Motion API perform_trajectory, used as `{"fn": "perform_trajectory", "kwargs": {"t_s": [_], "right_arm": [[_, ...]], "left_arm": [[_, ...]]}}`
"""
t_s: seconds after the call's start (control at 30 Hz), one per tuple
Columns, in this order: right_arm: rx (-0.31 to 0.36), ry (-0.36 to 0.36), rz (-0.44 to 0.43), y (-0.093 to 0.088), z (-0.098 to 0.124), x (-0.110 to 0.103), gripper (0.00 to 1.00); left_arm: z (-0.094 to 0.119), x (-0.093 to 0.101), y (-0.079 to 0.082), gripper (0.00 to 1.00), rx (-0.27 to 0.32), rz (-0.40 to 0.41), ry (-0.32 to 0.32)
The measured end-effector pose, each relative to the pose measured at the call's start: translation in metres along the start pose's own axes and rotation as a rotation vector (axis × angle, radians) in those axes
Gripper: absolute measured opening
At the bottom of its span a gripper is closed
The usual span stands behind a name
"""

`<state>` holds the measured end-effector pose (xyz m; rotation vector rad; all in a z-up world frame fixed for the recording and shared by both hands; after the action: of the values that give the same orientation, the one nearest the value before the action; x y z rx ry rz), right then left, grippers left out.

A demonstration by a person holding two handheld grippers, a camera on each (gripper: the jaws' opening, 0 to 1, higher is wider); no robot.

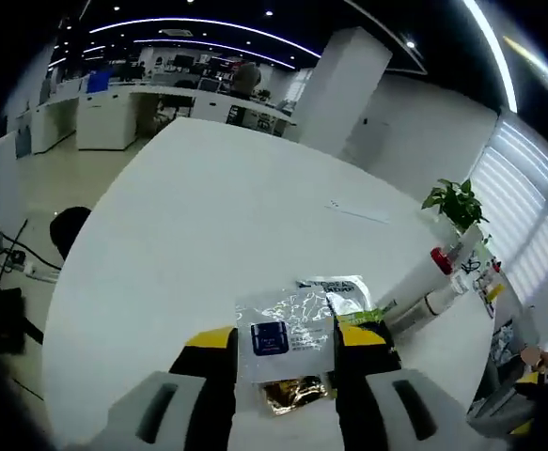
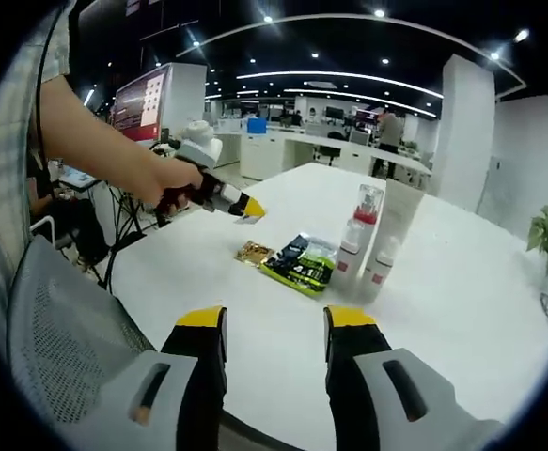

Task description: Arrange the skincare products in the storage area until every visible bottle or jar stands upright without overlapping.

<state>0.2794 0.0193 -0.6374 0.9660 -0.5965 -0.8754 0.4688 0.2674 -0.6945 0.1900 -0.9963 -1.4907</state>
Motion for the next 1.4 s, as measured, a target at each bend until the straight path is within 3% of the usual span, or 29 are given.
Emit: {"fn": "perform_trajectory", "kwargs": {"t_s": [0.27, 0.53, 0.77, 0.87, 1.03, 1.17, 1.4], "right_arm": [[0.039, 0.003, 0.005, 0.003, 0.003, -0.002, 0.39], [0.067, 0.031, -0.014, 0.005, 0.004, -0.005, 0.36], [0.081, 0.058, -0.034, 0.006, 0.005, -0.007, 0.33], [0.096, 0.088, -0.058, 0.007, 0.006, -0.009, 0.32], [0.105, 0.122, -0.075, 0.008, 0.007, -0.013, 0.27], [0.114, 0.118, -0.111, 0.009, 0.007, -0.010, 0.27], [0.112, 0.128, -0.149, 0.009, 0.006, -0.009, 0.24]], "left_arm": [[0.032, 0.034, -0.018, 0.42, -0.001, 0.000, -0.097], [0.049, 0.068, -0.034, 0.42, 0.032, 0.156, -0.205], [0.058, 0.099, -0.055, 0.42, -0.011, 0.244, -0.300], [0.062, 0.114, -0.067, 0.42, -0.053, 0.336, -0.374], [0.068, 0.126, -0.077, 0.42, -0.088, 0.421, -0.439], [0.070, 0.132, -0.085, 0.42, -0.096, 0.447, -0.440], [0.074, 0.147, -0.094, 0.42, -0.101, 0.509, -0.495]]}}
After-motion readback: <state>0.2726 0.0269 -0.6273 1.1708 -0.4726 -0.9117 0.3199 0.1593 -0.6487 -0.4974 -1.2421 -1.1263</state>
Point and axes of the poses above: the point that each gripper's makers call its tool centre point, and the gripper's own axes: z roughly backward along the fingers, x roughly to its right, y roughly out of its top, the point moved 10 cm from there along z, roughly backward along the fingers, and after that the axes turned 1 degree about y, right-handed, at the moved point
